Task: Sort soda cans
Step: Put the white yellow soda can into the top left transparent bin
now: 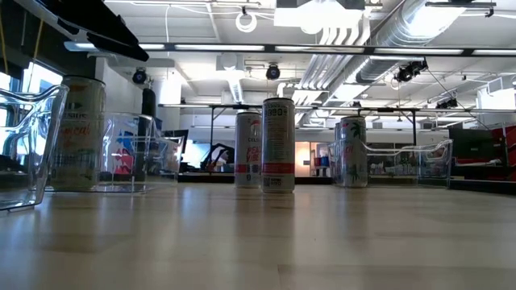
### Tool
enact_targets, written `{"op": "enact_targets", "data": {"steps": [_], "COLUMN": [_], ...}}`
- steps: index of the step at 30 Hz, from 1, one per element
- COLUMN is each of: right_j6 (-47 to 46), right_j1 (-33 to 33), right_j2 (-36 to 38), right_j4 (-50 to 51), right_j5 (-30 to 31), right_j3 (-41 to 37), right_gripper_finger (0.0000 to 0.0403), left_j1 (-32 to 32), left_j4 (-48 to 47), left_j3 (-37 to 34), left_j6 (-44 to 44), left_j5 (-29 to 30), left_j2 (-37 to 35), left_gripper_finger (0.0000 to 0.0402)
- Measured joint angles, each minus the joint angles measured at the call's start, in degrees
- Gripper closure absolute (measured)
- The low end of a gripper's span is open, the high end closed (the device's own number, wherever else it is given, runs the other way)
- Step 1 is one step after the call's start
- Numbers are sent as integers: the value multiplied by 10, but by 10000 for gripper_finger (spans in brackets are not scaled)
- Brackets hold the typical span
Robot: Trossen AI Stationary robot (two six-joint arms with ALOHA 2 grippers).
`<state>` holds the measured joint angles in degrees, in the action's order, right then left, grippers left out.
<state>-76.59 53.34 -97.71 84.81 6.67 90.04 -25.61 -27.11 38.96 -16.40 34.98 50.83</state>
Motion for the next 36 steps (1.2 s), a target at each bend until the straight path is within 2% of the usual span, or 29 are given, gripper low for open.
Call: {"op": "enact_targets", "data": {"steps": [7,11,15,17,20,27,36], "right_j6": [-13,-34,-30,-24,-18,-3,-7], "right_j1": [0,1,0,0,2,16,18], "right_j2": [0,1,6,15,25,28,28], "right_j4": [5,3,5,5,3,-20,-31], "right_j5": [2,47,119,131,123,37,27], "right_j3": [0,-2,-3,-3,-3,-3,-2], "right_gripper_finger": [114,114,114,114,114,114,114], "left_j1": [0,0,0,0,0,0,0], "left_j4": [0,0,0,0,0,0,0], "left_j3": [0,0,0,0,0,0,0], "left_j6": [0,0,0,0,0,-1,-1], "left_j5": [0,0,0,0,0,0,0], "left_j2": [0,0,0,0,0,0,0], "left_gripper_finger": [108,108,108,108,108,108,108]}}
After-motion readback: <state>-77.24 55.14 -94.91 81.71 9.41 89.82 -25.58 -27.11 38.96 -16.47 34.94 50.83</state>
